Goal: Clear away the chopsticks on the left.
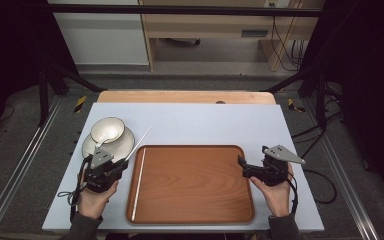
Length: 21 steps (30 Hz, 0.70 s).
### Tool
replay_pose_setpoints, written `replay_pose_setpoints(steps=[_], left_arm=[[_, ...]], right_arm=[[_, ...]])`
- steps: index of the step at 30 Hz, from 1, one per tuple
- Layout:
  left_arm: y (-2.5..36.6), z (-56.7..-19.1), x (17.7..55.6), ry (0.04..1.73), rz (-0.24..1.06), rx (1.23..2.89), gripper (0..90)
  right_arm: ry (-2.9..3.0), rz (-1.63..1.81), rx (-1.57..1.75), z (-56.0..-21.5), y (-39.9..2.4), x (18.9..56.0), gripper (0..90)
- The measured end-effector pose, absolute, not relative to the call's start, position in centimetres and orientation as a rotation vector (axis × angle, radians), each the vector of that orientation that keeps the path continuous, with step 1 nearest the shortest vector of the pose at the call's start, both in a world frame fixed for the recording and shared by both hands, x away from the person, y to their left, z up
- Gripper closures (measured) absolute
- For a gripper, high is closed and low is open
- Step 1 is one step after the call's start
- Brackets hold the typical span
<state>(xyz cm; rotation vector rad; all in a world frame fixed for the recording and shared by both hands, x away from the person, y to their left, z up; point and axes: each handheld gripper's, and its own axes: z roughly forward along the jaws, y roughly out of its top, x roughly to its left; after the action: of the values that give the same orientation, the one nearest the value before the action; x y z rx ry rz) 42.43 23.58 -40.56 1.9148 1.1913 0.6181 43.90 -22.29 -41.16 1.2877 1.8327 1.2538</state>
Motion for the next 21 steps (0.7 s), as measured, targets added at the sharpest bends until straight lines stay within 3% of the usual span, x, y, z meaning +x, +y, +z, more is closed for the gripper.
replay_pose_setpoints(steps=[21], left_arm=[[20.6,-41.3,40.7,1.364,0.651,1.773,83.7]], right_arm=[[1.817,1.266,1.287,-40.8,-22.3,43.7,7.6]])
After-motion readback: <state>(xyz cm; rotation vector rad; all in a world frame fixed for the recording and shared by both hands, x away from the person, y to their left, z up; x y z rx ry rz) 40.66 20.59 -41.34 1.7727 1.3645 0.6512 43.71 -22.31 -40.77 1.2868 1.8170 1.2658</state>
